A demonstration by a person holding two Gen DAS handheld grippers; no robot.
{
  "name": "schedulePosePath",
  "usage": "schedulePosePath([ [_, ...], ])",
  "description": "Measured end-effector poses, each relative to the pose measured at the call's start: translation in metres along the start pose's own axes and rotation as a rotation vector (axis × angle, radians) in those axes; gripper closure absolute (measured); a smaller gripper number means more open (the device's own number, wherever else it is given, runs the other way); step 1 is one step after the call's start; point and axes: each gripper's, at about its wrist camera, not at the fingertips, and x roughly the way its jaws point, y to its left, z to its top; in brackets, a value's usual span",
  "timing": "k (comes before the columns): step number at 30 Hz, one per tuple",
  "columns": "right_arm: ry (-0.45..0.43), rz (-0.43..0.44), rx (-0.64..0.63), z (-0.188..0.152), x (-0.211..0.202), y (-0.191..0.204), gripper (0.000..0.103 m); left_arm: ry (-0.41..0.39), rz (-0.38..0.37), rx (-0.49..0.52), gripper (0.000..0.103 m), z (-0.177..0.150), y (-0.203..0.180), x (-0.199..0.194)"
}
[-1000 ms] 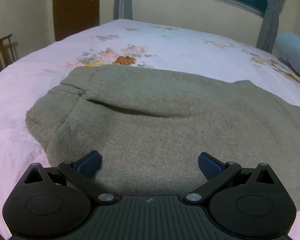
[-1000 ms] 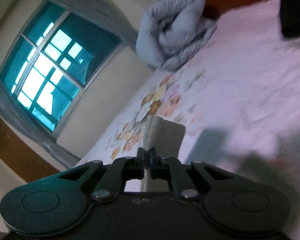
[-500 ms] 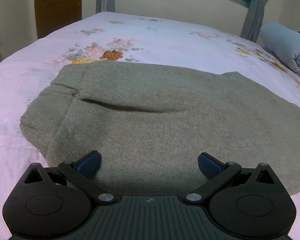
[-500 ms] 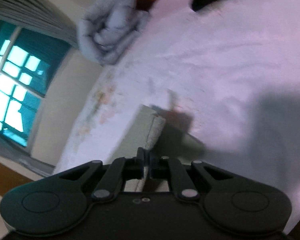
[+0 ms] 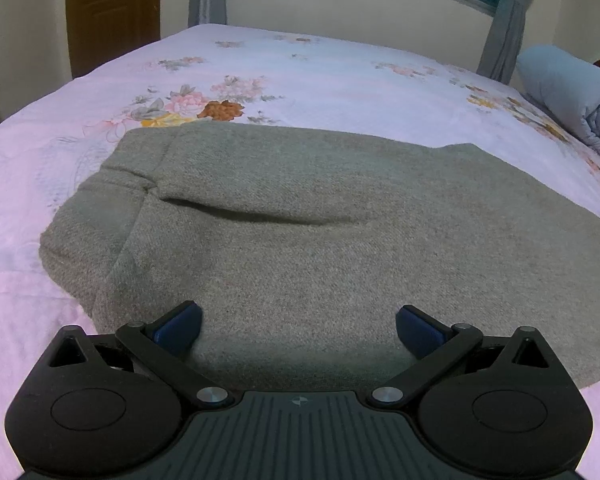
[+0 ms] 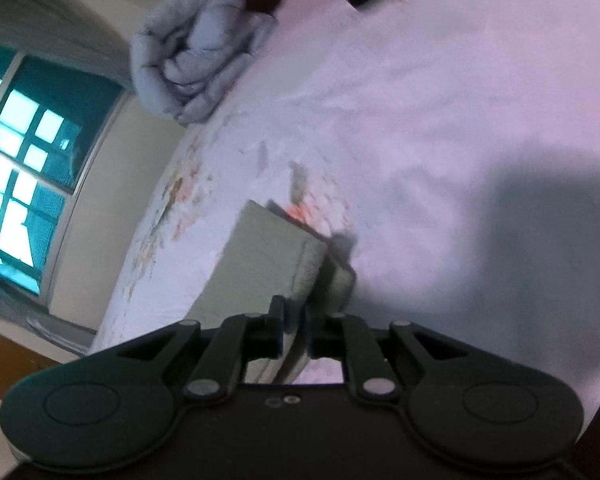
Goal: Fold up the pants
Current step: 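Grasp the sweatpants edge with the right gripper and fold it lengthwise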
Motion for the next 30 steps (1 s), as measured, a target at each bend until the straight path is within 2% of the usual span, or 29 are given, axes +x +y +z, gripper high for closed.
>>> schedulePosePath([
  [5,0.056,-0.027,0.005,0.009,0.010,-0.007,0.102,-0.005,0.002,-0.005,0.000,-0.002,-0.001,-0.002],
  [7,-0.014,-0.049,0.012,0.002,-0.014,-0.005,0.085,0.000,-0.008,-0.006,0.000,0.000,0.001,-0.003],
  [9,-0.116,-0.098,0.054,-0.007,-0.041,-0.009,0.082,-0.011,-0.022,-0.007,0.000,-0.001,0.003,-0.005],
  [10,-0.141,-0.055,0.091,-0.016,-0.053,-0.011,0.084,-0.026,-0.028,-0.010,0.000,-0.002,0.005,-0.007],
  [12,-0.062,0.066,0.084,-0.038,-0.058,0.000,0.085,-0.083,-0.028,-0.035,0.000,-0.006,0.007,-0.020],
  [14,0.060,0.153,0.009,-0.070,-0.051,0.028,0.085,-0.151,0.020,-0.081,0.000,-0.014,0.008,-0.036],
  [16,0.167,0.218,-0.008,-0.102,-0.037,0.051,0.085,-0.207,0.051,-0.132,0.000,-0.024,0.006,-0.052],
  [18,0.238,0.246,0.009,-0.131,-0.019,0.067,0.084,-0.232,0.090,-0.205,0.000,-0.036,0.005,-0.064],
  [22,0.308,0.291,0.119,-0.172,0.010,0.082,0.085,-0.202,0.096,-0.260,0.000,-0.054,-0.001,-0.075],
  [24,0.339,0.307,0.149,-0.186,0.021,0.090,0.085,-0.231,0.089,-0.283,0.000,-0.058,0.003,-0.081],
  [28,0.395,0.295,0.179,-0.203,0.036,0.102,0.085,-0.172,0.063,-0.346,0.000,-0.064,0.017,-0.075],
  [30,0.401,0.287,0.177,-0.207,0.040,0.107,0.085,-0.166,0.056,-0.373,0.000,-0.069,0.023,-0.074],
])
